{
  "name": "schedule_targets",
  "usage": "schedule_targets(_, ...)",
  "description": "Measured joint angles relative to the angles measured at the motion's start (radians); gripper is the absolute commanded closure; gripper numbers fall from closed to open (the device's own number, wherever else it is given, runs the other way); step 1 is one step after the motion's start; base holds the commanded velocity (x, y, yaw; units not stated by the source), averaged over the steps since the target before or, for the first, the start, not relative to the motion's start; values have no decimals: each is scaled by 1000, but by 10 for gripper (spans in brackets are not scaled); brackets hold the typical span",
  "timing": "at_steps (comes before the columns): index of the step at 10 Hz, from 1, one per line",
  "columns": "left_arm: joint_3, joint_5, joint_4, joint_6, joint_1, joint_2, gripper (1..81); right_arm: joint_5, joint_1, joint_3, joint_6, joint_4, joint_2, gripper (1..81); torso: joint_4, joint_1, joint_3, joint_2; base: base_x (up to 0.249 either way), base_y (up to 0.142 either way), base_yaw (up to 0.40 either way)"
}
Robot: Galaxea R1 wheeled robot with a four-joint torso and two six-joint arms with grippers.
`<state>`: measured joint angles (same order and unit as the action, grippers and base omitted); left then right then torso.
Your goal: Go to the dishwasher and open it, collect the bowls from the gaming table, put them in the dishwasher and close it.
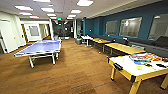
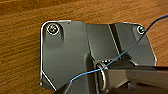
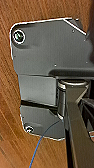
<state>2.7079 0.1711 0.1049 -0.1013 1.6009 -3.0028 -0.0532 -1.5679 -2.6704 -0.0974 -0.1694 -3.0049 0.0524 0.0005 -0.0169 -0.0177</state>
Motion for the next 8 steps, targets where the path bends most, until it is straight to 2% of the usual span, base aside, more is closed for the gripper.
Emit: schedule_targets(8, 0, 1, 0, 0, 1, 0, 10, 1, 0, -3, 0, 0, 0, 10, 0, 0, 0, 0, 0, 0, -400)
